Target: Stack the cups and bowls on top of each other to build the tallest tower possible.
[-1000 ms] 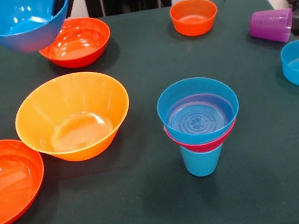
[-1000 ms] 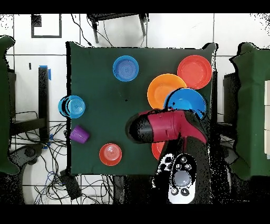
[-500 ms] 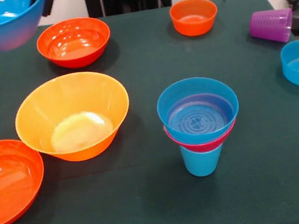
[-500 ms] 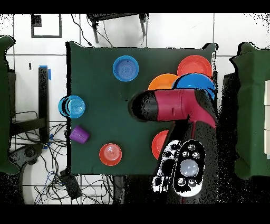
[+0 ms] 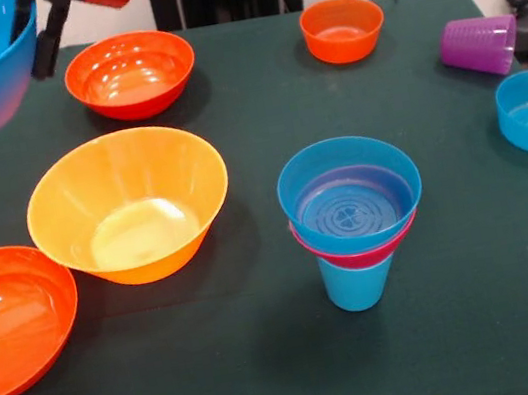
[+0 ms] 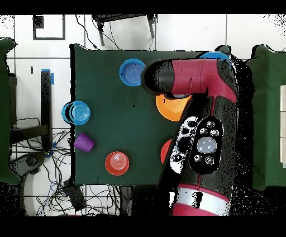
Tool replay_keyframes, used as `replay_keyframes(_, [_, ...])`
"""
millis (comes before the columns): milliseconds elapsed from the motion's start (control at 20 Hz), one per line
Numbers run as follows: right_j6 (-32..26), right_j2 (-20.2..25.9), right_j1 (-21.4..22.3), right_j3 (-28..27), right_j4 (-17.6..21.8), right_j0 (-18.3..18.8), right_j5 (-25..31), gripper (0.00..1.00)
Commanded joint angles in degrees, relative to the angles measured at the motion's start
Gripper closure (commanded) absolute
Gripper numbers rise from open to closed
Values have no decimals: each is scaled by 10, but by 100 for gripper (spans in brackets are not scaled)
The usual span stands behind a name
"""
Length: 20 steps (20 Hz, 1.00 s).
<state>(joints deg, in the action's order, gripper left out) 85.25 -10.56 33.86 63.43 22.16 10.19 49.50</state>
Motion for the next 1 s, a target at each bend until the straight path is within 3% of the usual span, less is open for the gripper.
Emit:
replay_keyframes(50, [120, 33, -79, -144, -36, -27, 115, 100])
replay_keyframes(450, [155, 20, -116, -215, -69, -76, 184, 100])
replay_keyframes(1000, [207, 7, -218, -403, -101, -105, 312, 100])
